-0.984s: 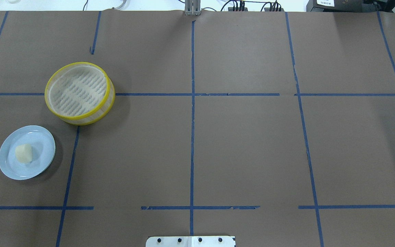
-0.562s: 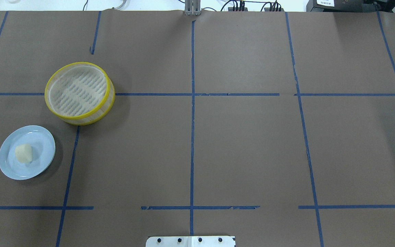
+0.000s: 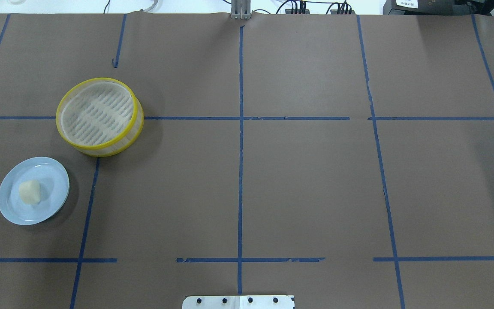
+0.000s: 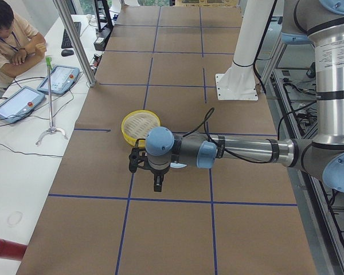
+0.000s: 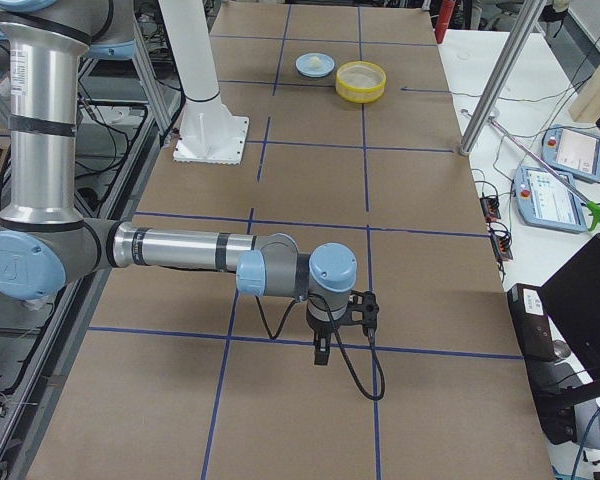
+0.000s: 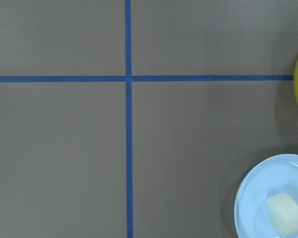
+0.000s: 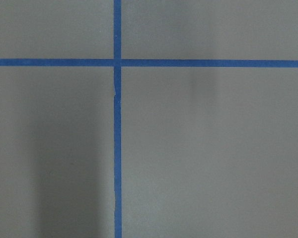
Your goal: Place bun in steamer
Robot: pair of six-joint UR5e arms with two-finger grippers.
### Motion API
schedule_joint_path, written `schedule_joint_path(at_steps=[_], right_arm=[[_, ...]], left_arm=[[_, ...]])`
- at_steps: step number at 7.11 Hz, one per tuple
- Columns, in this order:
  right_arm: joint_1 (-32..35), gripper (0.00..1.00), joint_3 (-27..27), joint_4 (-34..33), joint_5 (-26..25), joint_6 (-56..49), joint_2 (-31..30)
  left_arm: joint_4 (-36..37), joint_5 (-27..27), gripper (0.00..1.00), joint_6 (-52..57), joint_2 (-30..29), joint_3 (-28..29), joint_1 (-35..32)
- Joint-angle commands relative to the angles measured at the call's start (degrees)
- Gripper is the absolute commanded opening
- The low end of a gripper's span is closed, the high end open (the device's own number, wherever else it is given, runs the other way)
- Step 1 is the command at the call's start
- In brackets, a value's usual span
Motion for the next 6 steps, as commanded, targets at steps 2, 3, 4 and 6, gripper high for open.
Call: schedule_joint_path(at_steps=[2,3,4,6], right_arm=[[0.0,1.00,0.0,0.0,0.0,0.0,0.0],[0.0,1.00,0.0,0.0,0.0,0.0,0.0],[0.0,1.00,0.0,0.0,0.0,0.0,0.0],[0.0,1.00,0.0,0.0,0.0,0.0,0.0]], left_arm=[[-18.4,0.4,1.00,-27.8,0.2,0.1,11.9],[-21.4,0.6,1.00,-34.7,0.2,0.0,17.4],[-27.1,3.7,1.00,-43.3,0.3,0.4,21.0],[-31.0,11.1,1.00,-52.8,1.0,1.5,26.3]])
